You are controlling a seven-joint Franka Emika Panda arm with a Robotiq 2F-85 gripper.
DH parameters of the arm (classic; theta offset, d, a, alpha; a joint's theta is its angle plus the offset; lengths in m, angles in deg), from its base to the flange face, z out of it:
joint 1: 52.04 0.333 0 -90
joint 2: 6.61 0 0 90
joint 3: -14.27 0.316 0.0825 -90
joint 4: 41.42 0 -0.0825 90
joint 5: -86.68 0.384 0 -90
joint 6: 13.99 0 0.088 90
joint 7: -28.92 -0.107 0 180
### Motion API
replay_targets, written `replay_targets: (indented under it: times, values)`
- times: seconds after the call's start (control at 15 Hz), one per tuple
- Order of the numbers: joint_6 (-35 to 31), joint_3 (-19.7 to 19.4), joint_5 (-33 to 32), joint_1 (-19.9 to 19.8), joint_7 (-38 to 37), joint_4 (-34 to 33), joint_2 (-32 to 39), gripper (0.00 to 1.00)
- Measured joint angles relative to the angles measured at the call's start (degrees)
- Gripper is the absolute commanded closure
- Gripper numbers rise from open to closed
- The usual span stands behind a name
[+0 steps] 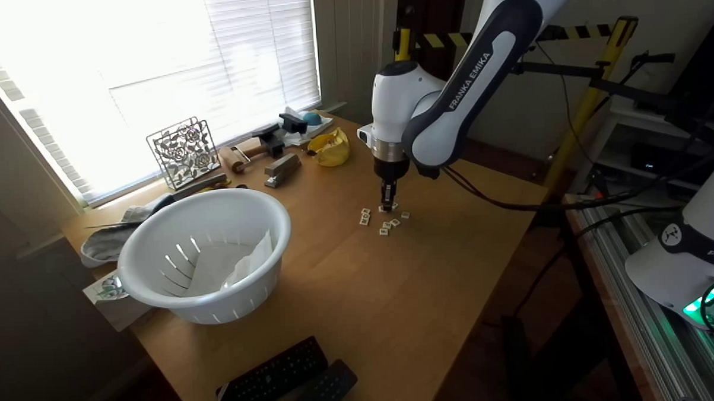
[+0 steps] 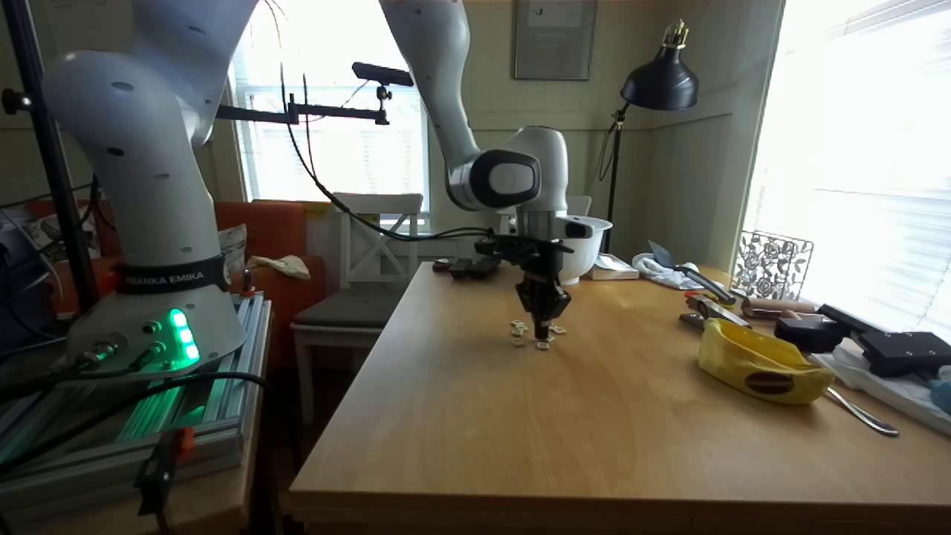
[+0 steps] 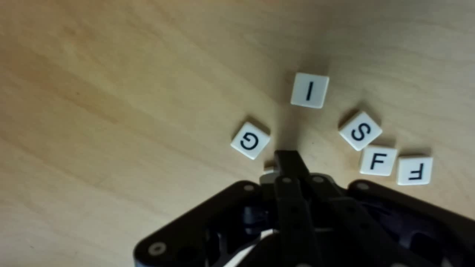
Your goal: Create the word 'More' with the tiles.
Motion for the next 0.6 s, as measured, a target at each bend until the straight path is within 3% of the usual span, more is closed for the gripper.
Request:
replay_targets:
  times: [0.27, 0.6]
  values:
    - [0.0, 0.1, -2.0, -0.3, 5.4, -1.2, 0.6, 0.99]
    - [0.0, 0.2, -2.1, -0.6, 6.7, -1.8, 1.0, 0.99]
